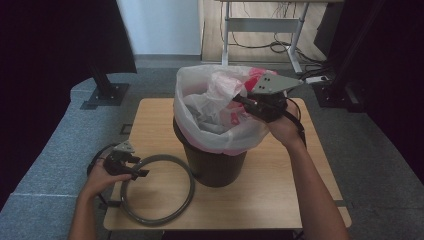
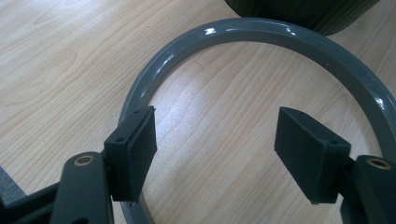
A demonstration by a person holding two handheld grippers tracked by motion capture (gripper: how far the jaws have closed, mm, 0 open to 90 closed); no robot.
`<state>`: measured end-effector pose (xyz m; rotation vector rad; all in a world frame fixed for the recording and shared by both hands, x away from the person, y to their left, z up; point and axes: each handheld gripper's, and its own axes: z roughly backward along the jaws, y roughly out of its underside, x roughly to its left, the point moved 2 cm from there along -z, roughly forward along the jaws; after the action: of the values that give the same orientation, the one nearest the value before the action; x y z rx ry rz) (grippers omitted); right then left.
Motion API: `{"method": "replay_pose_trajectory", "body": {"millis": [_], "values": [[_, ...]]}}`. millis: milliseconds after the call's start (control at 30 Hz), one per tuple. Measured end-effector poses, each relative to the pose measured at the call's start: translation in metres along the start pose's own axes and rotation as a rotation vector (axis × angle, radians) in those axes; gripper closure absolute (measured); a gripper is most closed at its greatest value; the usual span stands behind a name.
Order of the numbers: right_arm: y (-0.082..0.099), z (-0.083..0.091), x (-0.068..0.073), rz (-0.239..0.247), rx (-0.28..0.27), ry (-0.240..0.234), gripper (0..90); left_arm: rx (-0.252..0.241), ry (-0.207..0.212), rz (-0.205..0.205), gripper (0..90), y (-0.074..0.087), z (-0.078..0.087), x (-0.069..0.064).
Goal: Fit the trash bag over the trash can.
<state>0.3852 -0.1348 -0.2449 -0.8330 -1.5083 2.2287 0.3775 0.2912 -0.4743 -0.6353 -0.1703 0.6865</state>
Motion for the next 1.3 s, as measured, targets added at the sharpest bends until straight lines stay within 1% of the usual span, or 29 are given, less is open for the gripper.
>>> {"method": "replay_pose_trajectory", "body": {"millis": [333, 567, 733, 1000, 1300], "values": [[0.002, -0.017, 0.008, 0.01, 0.027, -0.026, 87.8, 0.003, -0.003, 0.002, 30.0, 0.001, -0.001, 0.001], [0.008, -0.027, 0.01, 0.009, 0.053, -0.032, 87.8, 0.005, -0.003, 0.003, 30.0, 0.001, -0.001, 0.0], [0.012, -0.034, 0.014, 0.018, 0.075, -0.039, 87.8, 0.007, -0.003, 0.002, 30.0, 0.002, -0.001, 0.001], [0.02, -0.038, 0.014, 0.009, 0.096, -0.049, 87.8, 0.013, -0.001, 0.005, 30.0, 0.002, -0.002, 0.001], [0.02, -0.038, 0.017, 0.01, 0.094, -0.064, 87.8, 0.019, -0.002, 0.002, 29.9, 0.002, -0.003, 0.0]]}}
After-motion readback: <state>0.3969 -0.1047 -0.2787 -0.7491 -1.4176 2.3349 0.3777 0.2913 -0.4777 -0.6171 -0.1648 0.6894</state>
